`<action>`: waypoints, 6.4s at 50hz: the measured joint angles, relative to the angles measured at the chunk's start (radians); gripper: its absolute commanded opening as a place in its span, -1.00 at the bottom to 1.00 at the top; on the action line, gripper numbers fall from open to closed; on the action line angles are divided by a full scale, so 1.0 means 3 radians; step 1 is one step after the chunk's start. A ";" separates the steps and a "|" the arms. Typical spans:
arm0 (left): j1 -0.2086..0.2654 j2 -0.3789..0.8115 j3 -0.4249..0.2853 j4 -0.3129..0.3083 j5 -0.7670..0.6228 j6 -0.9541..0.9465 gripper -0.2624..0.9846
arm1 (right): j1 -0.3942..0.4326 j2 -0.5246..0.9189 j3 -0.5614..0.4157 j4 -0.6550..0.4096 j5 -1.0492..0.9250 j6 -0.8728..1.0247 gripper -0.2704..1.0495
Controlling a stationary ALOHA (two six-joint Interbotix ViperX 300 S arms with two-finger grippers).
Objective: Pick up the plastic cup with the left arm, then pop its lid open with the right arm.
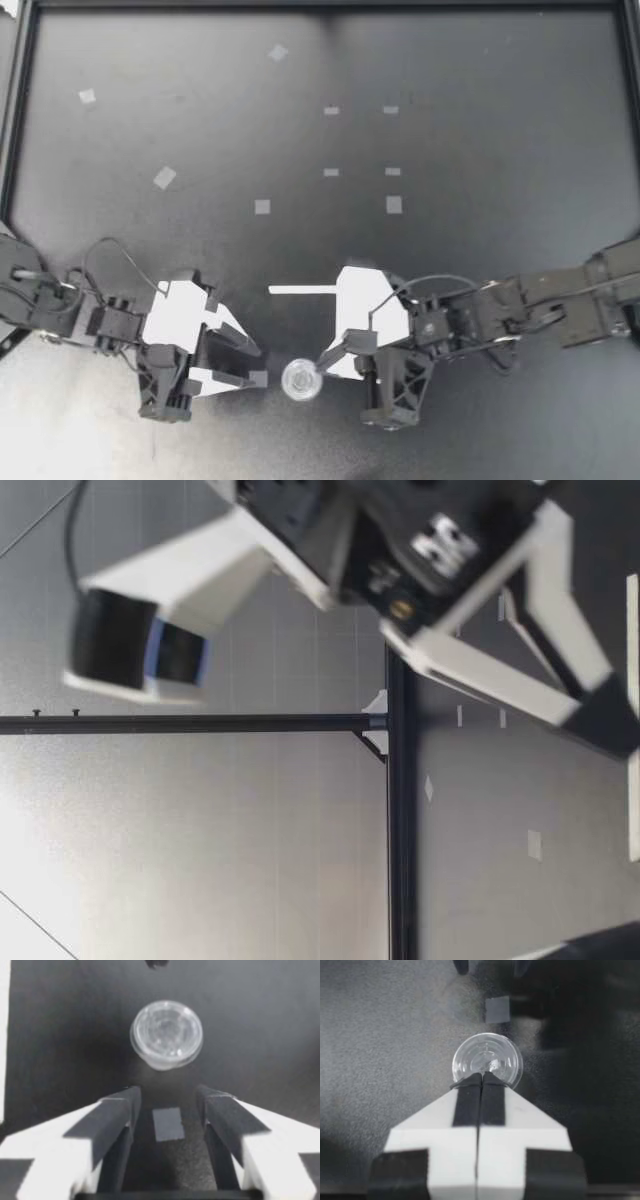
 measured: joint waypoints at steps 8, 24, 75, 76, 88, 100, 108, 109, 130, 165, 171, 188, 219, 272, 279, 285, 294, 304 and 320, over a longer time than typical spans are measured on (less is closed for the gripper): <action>0.0000 0.0251 -0.0072 0.0000 -0.0112 0.0000 0.32 | 0.0005 0.0036 -0.0020 0.0000 -0.0026 0.0066 -0.74; 0.0000 0.0450 -0.0240 -0.0005 -0.0164 0.0010 0.33 | 0.0005 0.0092 -0.0015 0.0000 -0.0031 0.0128 -0.74; -0.0005 0.0808 -0.0419 -0.0005 -0.0486 -0.0097 0.36 | 0.0031 0.0245 -0.0010 0.0000 -0.0133 0.0164 -0.74; -0.0005 0.0808 -0.0419 -0.0005 -0.0486 -0.0097 0.36 | 0.0031 0.0251 -0.0010 0.0005 -0.0128 0.0164 -0.74; -0.0005 0.0808 -0.0424 -0.0005 -0.0486 -0.0102 0.36 | 0.0066 0.0281 0.0026 0.0000 -0.0092 0.0266 -0.74; -0.0005 0.0808 -0.0476 -0.0005 -0.0481 -0.0112 0.36 | 0.0082 0.0286 0.0046 0.0000 -0.0092 0.0276 -0.74; -0.0005 0.0808 -0.0516 -0.0005 -0.0430 -0.0112 0.36 | 0.0082 0.0291 0.0041 0.0005 -0.0092 0.0276 -0.74; -0.0005 0.0808 -0.0516 -0.0005 -0.0419 -0.0112 0.36 | 0.0082 0.0297 0.0041 0.0000 -0.0097 0.0276 -0.74; -0.0005 0.0823 -0.0573 -0.0005 -0.0332 -0.0066 0.32 | 0.0082 0.0302 0.0041 0.0000 -0.0097 0.0281 -0.74; -0.0005 0.0818 -0.0542 -0.0005 -0.0317 0.0061 -0.44 | 0.0087 -0.0205 0.0476 0.0026 -0.0215 0.0757 -0.74; -0.0005 0.0624 -0.0424 -0.0026 -0.0573 0.0261 -0.44 | 0.0046 -0.0516 0.0793 0.0041 -0.0823 0.1237 -0.73; 0.0061 0.0189 -0.0097 -0.0665 -0.1560 0.0936 -0.44 | -0.0072 -0.0327 0.1094 0.0020 -0.2541 0.1733 -0.59; 0.0061 -0.0153 -0.0020 -0.0731 -0.1692 0.1171 -0.44 | -0.0286 -0.0399 0.1130 -0.0092 -0.3088 0.1938 0.29; 0.0066 -0.0169 0.0010 -0.0711 -0.1708 0.1125 -0.44 | -0.0552 -0.0752 0.1115 -0.0537 -0.3942 0.1892 0.27; 0.0072 -0.0169 0.0010 -0.0711 -0.1723 0.1018 -0.44 | -0.0762 -0.0961 0.1135 -0.0895 -0.3738 0.1442 0.27; 0.0072 -0.0199 0.0010 -0.0721 -0.1785 0.0885 -0.44 | -0.0793 -0.1140 0.1135 -0.1104 -0.3288 0.0798 0.28; 0.0066 -0.0373 0.0082 -0.0736 -0.2142 0.0675 -0.44 | -0.0793 -0.1263 0.1135 -0.1125 -0.2710 -0.0010 0.28; 0.0072 -0.0424 0.0368 -0.0726 -0.2996 0.0501 -0.44 | -0.0793 -0.1217 0.1135 -0.1125 -0.2664 -0.0256 0.28; 0.0072 -0.0424 0.0430 -0.0726 -0.3001 0.0476 -0.44 | -0.0793 -0.1150 0.1135 -0.1125 -0.2664 -0.0251 0.28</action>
